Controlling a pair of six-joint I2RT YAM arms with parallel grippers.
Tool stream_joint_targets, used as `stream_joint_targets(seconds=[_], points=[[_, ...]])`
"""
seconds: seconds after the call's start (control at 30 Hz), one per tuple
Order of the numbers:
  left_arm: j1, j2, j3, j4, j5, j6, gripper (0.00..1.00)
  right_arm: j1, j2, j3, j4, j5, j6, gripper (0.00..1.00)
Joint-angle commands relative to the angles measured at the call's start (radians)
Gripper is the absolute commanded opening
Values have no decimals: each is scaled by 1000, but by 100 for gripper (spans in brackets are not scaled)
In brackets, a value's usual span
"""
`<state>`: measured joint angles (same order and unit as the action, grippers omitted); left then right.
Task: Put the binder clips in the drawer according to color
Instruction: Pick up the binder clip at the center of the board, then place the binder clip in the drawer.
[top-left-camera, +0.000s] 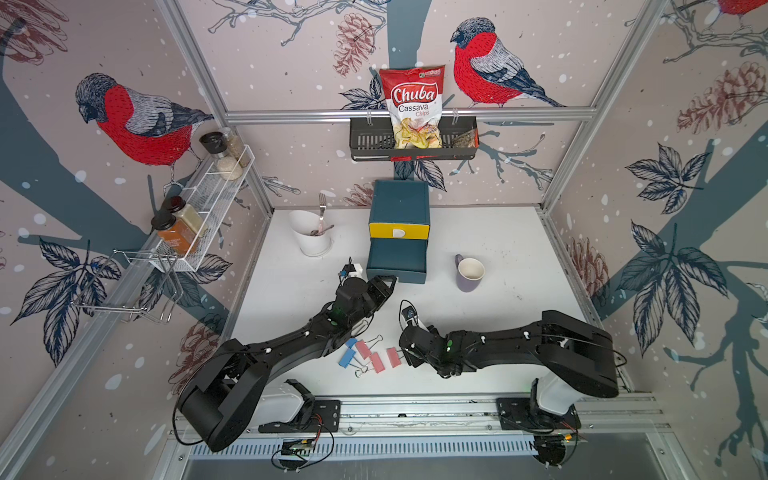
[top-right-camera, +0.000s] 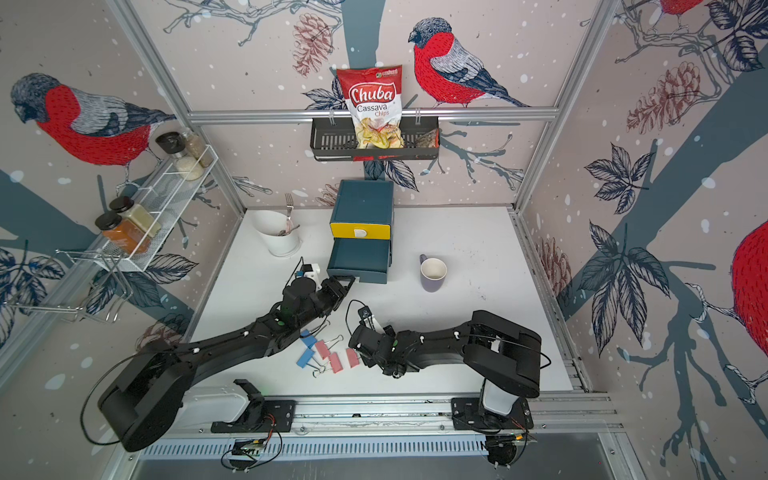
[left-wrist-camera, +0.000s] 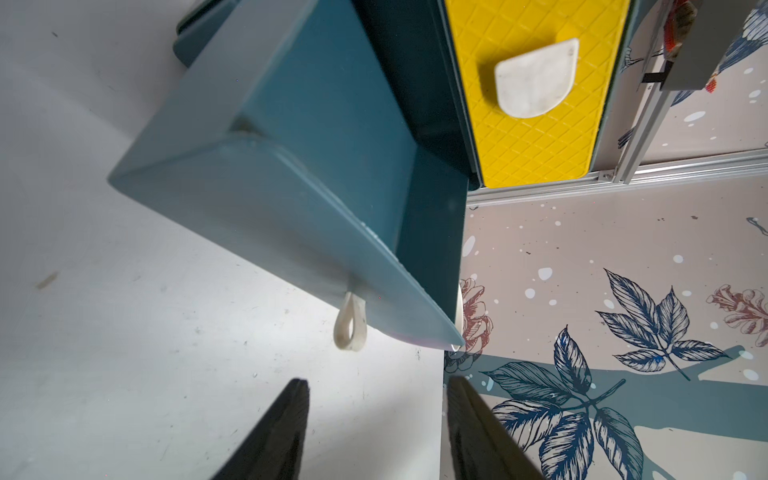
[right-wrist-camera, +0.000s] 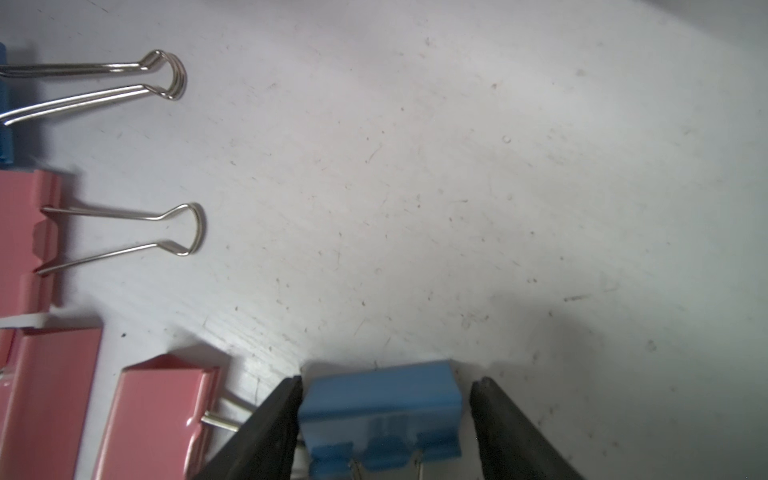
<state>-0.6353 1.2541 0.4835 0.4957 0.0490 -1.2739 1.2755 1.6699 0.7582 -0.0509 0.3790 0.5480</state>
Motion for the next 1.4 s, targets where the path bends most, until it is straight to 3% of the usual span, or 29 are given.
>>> stream_joint_targets(seconds=[0.0,0.27,0.53,0.87,1.13,1.37], points=[[-3,-52,0,-73,-31,39,59,-6,7,3,26,-6,-10,67],[-3,-225,23,-364,-117,101,63,-11,-31,4,18,0,-6,54],[-2,-371,36,-641,-211,130,69,-37,-173,46,-64,32,-10,51],[-2,-433,23,-857,-180,165,68,-207,-283,303,-182,12,-89,46],[-2,-491,-5,-1015,-172,149,68,-399,-71,602,-200,-54,-155,45],[-3,-525,-53,-1050,-138,77,66,-435,114,740,-210,-40,-170,44]])
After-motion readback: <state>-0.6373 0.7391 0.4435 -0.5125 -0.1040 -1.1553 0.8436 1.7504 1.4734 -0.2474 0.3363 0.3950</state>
